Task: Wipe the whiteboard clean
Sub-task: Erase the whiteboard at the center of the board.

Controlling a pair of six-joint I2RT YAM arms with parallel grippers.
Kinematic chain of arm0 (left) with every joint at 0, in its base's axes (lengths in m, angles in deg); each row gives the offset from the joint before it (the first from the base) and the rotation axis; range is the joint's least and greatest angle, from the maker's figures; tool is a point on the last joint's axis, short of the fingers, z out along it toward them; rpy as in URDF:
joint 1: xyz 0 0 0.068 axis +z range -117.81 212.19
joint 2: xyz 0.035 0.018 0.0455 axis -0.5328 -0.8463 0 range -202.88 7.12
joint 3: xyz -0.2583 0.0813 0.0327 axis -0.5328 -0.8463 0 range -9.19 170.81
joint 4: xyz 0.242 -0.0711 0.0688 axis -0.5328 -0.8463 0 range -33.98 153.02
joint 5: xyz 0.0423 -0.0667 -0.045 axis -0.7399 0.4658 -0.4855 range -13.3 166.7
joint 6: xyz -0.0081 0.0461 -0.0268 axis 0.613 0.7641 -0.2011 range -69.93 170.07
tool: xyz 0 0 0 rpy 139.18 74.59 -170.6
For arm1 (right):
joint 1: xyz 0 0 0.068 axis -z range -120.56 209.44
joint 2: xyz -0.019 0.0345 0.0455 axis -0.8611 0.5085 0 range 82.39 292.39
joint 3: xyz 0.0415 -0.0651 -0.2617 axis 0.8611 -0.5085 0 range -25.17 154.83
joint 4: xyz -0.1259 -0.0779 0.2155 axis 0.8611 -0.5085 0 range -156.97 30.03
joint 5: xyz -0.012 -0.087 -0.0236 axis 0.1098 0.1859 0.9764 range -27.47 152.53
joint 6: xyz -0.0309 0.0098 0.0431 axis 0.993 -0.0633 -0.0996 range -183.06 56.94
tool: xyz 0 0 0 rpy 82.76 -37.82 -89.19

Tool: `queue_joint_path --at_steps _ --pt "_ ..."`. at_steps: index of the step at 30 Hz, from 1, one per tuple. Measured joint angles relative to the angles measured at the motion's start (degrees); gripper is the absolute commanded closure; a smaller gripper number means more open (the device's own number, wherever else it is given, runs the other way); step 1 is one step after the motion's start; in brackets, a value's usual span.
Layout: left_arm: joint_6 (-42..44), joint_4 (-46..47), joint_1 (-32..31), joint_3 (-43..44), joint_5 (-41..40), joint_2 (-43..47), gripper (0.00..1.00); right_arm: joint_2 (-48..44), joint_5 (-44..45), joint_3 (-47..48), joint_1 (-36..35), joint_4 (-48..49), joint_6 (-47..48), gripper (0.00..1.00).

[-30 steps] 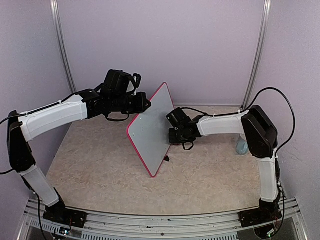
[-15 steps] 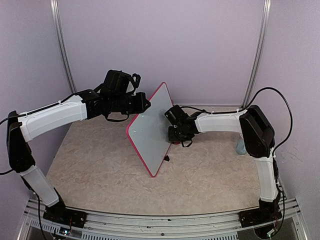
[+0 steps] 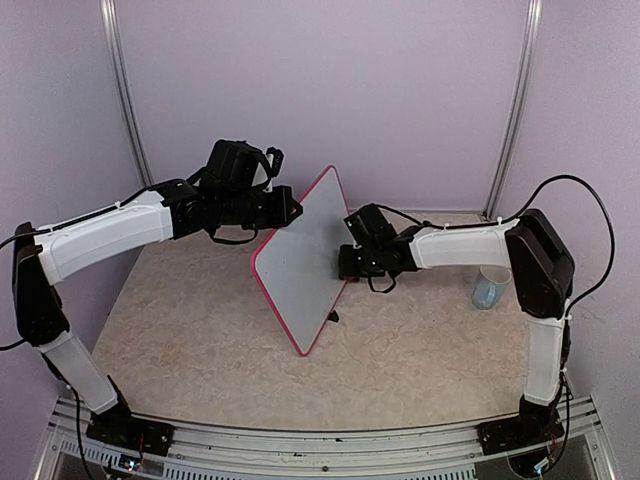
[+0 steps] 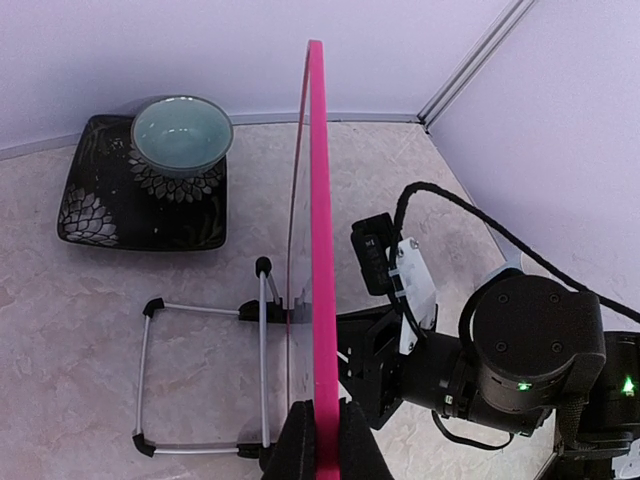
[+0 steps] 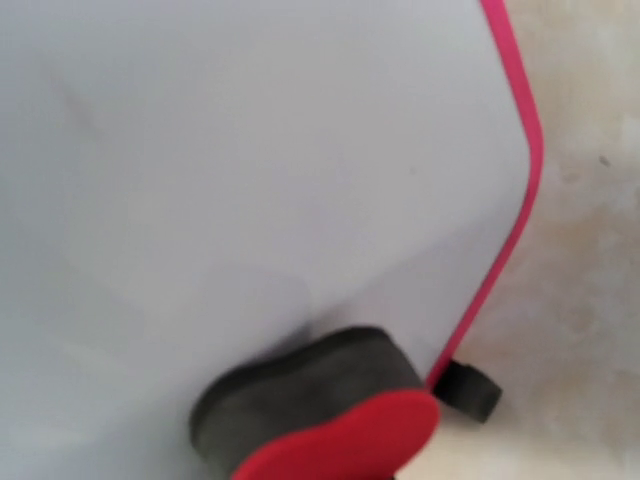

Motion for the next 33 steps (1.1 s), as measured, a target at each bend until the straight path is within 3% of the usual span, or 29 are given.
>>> queue_joint_path --at_steps 10,15,24,33 --pt "-0.2 -0.5 0.0 -0.2 -1.0 0.3 1.00 4.6 7.6 10.3 0.2 -5.7 0.3 0.93" --pt "-0.7 -0.6 0.0 -0.4 -1.4 0.4 1.00 6.2 9.3 10.8 0.2 -5.6 0.7 0.93" --pt "-0.8 -0.7 0.0 -0.5 -1.2 0.5 1.00 5.9 10.1 5.0 0.1 1.1 1.4 0.93" --pt "-0.8 -1.3 0.0 -0.8 -0.5 1.0 1.00 1.9 4.7 -4.1 0.3 11.6 3.1 0.93"
